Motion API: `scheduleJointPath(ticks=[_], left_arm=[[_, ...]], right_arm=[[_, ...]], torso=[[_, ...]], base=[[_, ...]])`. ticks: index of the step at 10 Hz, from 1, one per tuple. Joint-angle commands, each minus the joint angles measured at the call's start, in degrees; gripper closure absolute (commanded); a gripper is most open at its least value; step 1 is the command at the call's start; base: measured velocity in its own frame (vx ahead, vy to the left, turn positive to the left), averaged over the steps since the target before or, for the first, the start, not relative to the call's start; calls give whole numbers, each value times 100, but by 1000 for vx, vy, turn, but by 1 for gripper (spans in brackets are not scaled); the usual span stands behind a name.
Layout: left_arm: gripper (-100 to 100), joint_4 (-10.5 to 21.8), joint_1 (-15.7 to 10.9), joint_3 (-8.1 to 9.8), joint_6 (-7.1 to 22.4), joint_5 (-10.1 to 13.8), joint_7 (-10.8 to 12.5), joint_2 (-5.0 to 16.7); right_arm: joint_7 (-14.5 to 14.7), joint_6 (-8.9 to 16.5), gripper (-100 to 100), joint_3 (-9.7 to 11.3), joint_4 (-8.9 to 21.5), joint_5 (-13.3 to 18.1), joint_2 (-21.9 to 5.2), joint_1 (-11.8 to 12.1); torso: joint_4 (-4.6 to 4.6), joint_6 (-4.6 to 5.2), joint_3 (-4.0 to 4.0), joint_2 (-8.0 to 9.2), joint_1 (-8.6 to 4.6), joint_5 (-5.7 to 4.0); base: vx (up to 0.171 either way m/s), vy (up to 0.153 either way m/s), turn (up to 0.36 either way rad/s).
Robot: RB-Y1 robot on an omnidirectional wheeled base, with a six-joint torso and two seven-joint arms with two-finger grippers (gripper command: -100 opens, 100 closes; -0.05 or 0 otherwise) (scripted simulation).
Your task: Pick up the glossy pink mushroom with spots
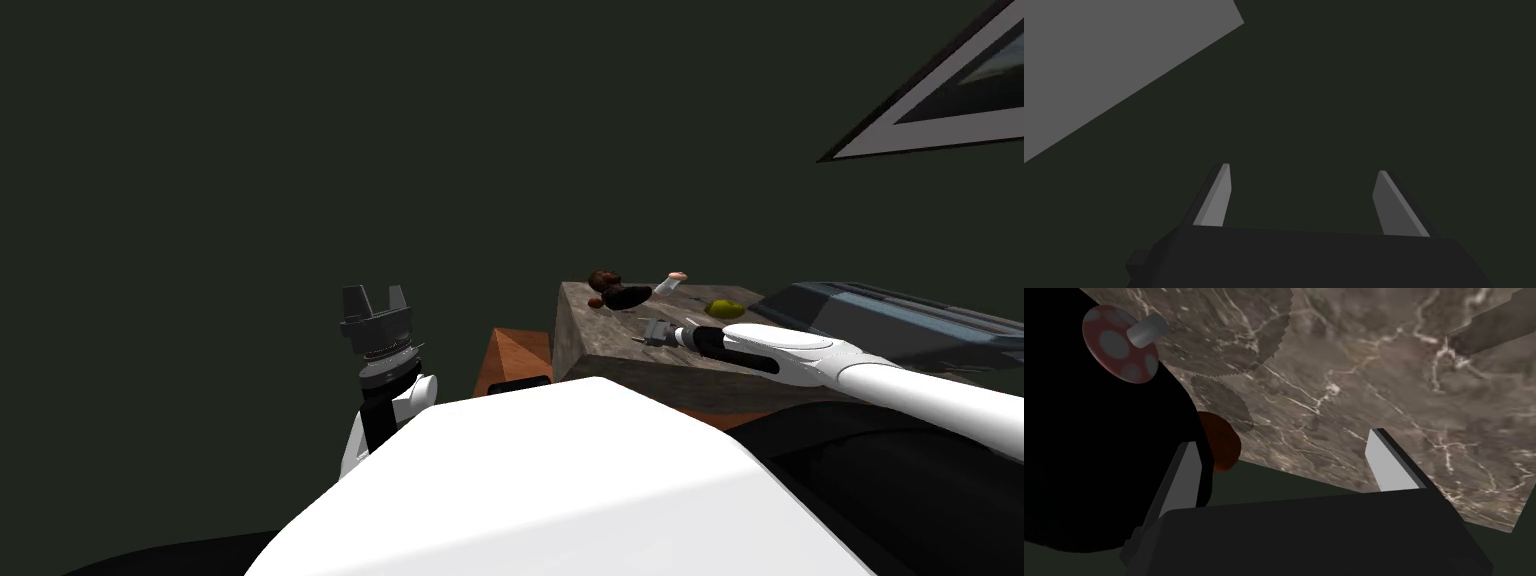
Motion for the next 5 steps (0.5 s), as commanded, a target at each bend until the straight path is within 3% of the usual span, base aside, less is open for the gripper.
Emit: scheduleJointPath(ticks=[1, 3, 5], left_arm=[[0, 0, 0, 0, 0, 0, 0, 0], [0, 0, 0, 0, 0, 0, 0, 0], [0, 0, 0, 0, 0, 0, 0, 0]], right_arm=[[80, -107, -100, 40, 277, 77, -46, -83], [212, -138, -100, 159, 604, 290, -254, -110], [270, -155, -100, 219, 746, 386, -331, -121]], torso=[[0, 0, 0, 0, 0, 0], [1, 3, 4, 8, -4, -3], [2, 5, 6, 12, -5, -3]], base=[[106, -1, 56], [103, -4, 90], [77, -7, 50]])
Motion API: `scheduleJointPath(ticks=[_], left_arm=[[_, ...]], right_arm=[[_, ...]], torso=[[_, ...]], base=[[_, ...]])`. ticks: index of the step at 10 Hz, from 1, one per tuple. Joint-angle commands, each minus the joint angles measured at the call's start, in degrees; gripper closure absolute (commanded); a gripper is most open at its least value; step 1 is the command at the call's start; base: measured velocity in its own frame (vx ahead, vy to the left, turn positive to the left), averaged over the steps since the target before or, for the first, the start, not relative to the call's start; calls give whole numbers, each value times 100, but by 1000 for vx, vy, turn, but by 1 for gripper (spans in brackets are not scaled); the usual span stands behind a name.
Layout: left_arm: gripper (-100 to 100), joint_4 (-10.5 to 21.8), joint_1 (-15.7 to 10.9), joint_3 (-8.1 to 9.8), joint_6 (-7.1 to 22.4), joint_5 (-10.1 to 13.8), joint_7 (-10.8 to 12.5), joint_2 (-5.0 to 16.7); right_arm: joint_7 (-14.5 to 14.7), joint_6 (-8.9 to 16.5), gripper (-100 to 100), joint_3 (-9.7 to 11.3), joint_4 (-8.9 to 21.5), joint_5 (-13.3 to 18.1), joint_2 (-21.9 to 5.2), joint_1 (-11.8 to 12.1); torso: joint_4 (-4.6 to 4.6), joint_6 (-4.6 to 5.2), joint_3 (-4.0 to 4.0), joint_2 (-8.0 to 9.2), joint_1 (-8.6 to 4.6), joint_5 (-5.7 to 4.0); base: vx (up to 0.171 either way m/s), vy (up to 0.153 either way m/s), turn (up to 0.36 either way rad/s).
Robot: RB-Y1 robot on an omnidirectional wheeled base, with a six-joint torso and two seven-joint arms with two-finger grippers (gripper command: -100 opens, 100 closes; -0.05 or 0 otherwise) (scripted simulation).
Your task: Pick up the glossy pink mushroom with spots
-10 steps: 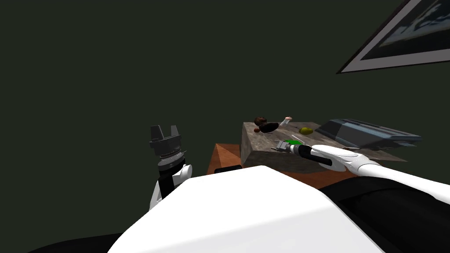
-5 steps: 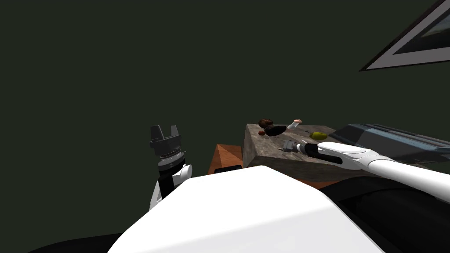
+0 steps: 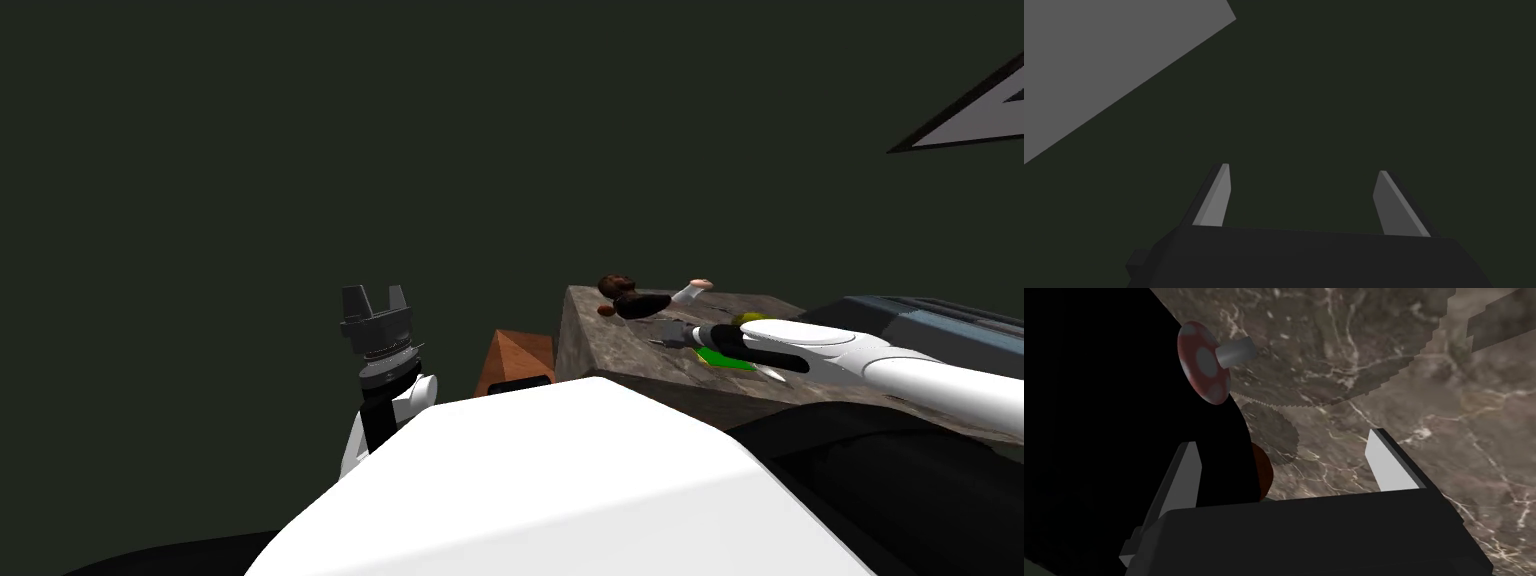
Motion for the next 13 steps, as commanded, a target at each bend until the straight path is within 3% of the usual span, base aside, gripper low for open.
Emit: scheduleJointPath(ticks=[1, 3, 5, 6, 7, 8, 13], left_arm=[[0, 0, 0, 0, 0, 0, 0, 0], [0, 0, 0, 0, 0, 0, 0, 0], [0, 0, 1, 1, 0, 0, 0, 0], [0, 0, 1, 1, 0, 0, 0, 0], [0, 0, 0, 0, 0, 0, 0, 0], [0, 0, 0, 0, 0, 0, 0, 0], [0, 1, -2, 0, 1, 0, 0, 0]], right_arm=[[107, -43, -100, 98, 234, 147, -62, -33], [258, -112, -100, 323, 590, 409, -132, -32], [299, -156, -100, 454, 669, 492, -59, 11], [281, -145, -100, 376, 619, 440, -111, 34], [285, -141, 0, 386, 618, 447, -105, 38], [105, 68, -100, 510, 497, 425, -144, 71], [-345, 591, -100, 822, 192, 373, -237, 154]], torso=[[0, 0, 0, 0, 0, 0], [-5, -2, -13, -23, 0, -1], [-8, 1, -19, -31, -15, -5], [-5, 2, -10, -14, -17, -7], [1, 2, 3, 8, -7, -4], [4, 2, 12, 22, 0, -3], [3, -56, -3, -4, -35, -33]], base=[[105, -10, 98], [174, -14, 148], [131, -56, 42], [40, -23, 7], [9, -5, -1], [-35, -30, 126], [-72, -44, 152]])
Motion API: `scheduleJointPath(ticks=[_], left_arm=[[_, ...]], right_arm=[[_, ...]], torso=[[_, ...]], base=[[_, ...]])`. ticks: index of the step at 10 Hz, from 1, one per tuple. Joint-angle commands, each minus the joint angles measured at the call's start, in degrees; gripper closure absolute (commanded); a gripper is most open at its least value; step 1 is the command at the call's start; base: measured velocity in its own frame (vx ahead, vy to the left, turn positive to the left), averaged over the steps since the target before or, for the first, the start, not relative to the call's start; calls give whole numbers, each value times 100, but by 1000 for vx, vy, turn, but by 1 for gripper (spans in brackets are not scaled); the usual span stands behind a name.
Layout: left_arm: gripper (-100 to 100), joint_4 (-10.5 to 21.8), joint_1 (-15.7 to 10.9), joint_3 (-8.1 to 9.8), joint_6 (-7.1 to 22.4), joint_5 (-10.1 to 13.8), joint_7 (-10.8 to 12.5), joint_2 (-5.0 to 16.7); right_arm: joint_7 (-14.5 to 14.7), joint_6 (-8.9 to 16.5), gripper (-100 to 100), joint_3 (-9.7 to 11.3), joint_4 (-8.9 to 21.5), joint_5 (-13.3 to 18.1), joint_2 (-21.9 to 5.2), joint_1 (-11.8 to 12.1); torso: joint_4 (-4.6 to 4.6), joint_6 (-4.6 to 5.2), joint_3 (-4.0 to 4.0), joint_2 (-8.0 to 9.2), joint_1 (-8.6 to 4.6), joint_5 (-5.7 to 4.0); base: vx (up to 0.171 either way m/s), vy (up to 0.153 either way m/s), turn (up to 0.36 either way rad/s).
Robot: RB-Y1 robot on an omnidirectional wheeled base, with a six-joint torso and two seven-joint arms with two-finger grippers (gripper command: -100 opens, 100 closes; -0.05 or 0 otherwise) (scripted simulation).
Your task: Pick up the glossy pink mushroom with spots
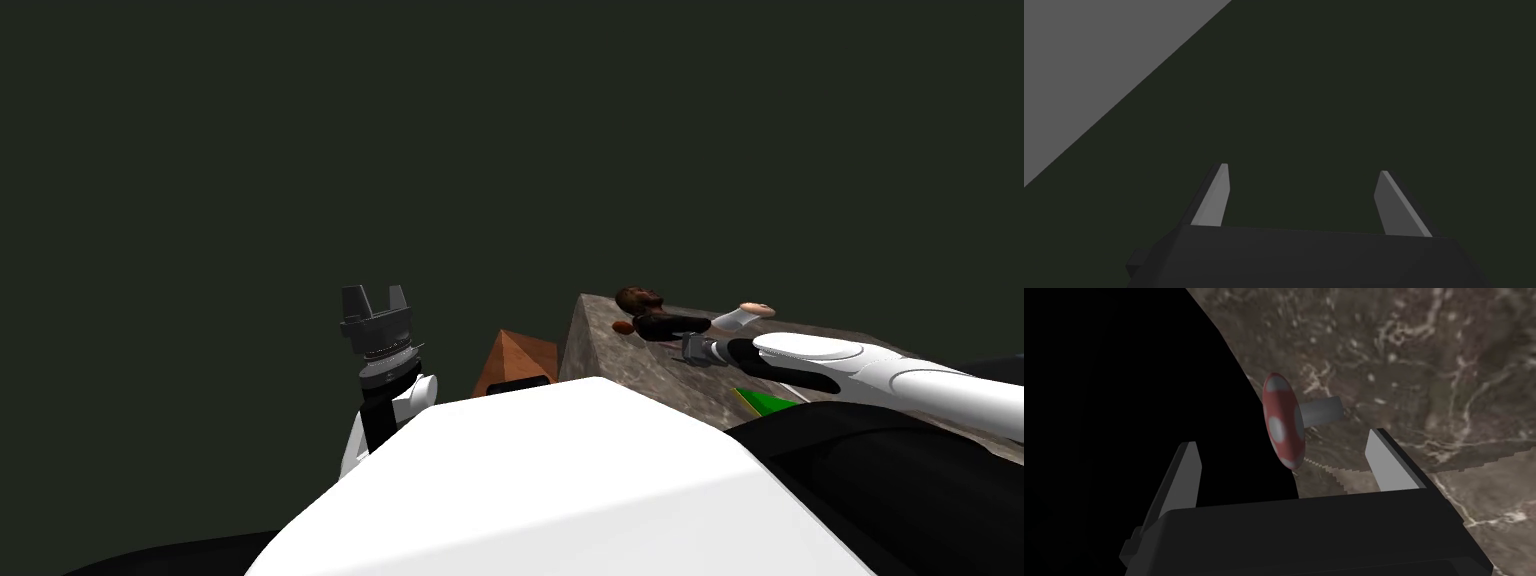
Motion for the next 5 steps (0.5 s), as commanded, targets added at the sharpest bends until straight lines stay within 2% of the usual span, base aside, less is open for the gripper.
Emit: scheduleJointPath(ticks=[1, 3, 4, 5], left_arm=[[0, 0, 0, 0, 0, 0, 0, 0], [0, 0, 0, 0, 0, 0, 0, 0], [0, 0, 0, 0, 0, 0, 0, 0], [0, 0, 1, 0, 0, 0, 0, 0]], right_arm=[[-158, 184, -100, 107, -93, -12, -26, 12], [-338, 394, -100, 233, -215, -33, -64, 45], [-273, 318, -100, 201, -178, -22, -49, 30], [-294, 340, 100, 208, -186, -23, -51, 31]], torso=[[0, 0, 0, 0, 0, 0], [-2, -4, -5, -8, -9, -6], [-2, -5, -6, -10, -15, -7], [-4, -3, -13, -22, -13, -7]], base=[[-55, -39, 120], [-66, -34, 122], [-29, -22, 28], [-5, -3, -5]])
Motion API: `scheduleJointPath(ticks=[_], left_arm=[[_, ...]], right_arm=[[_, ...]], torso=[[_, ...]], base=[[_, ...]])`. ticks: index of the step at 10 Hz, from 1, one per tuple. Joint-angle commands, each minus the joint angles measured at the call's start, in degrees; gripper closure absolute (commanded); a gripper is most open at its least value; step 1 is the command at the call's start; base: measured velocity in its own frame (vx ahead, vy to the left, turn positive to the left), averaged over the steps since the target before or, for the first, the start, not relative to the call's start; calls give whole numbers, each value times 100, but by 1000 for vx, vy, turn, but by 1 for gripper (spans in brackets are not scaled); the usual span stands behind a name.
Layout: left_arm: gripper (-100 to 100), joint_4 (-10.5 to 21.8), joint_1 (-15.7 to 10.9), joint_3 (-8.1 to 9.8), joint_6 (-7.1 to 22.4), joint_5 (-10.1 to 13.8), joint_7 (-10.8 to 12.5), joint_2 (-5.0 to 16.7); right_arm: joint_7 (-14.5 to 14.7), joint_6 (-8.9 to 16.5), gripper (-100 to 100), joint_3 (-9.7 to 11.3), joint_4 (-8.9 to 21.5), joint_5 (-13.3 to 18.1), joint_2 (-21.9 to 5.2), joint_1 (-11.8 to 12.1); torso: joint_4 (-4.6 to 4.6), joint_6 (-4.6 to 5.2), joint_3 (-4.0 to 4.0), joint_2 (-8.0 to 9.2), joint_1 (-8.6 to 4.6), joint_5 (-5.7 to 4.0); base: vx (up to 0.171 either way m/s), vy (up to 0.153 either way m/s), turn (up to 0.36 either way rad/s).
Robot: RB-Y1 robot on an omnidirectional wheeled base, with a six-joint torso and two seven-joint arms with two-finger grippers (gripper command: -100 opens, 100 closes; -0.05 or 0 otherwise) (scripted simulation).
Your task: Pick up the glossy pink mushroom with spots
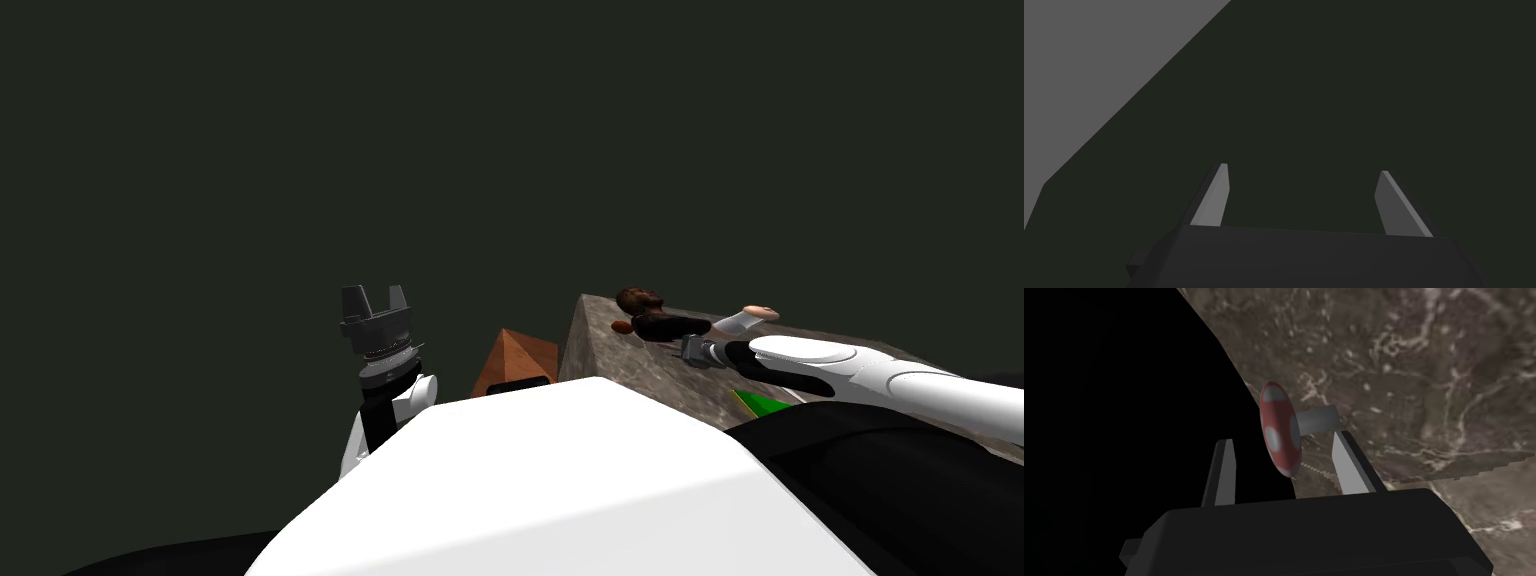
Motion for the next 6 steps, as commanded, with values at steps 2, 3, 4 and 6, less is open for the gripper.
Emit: scheduleJointPath(ticks=[2, 3, 4, 6], left_arm=[[0, 0, 0, 0, 0, 0, 0, 0], [0, 0, 0, 0, 0, 0, 0, 0], [0, 0, 0, 0, 0, 0, 0, 0], [0, 0, 0, 0, 0, 0, 0, 0]], right_arm=[[3, -1, 100, 0, -1, 2, -2, 0], [5, 0, 100, 0, -1, 3, -3, 0], [5, 0, 100, 0, -1, 3, -3, 0], [225, -258, 100, -162, 152, 22, 43, -36]], torso=[[-1, 0, -3, -5, -1, -3], [-2, 0, -5, -8, -4, -4], [-2, 1, -6, -9, -5, -5], [-2, 0, -6, -10, -5, -4]], base=[[0, 0, 0], [0, 0, 0], [0, 0, 0], [31, 10, -121]])
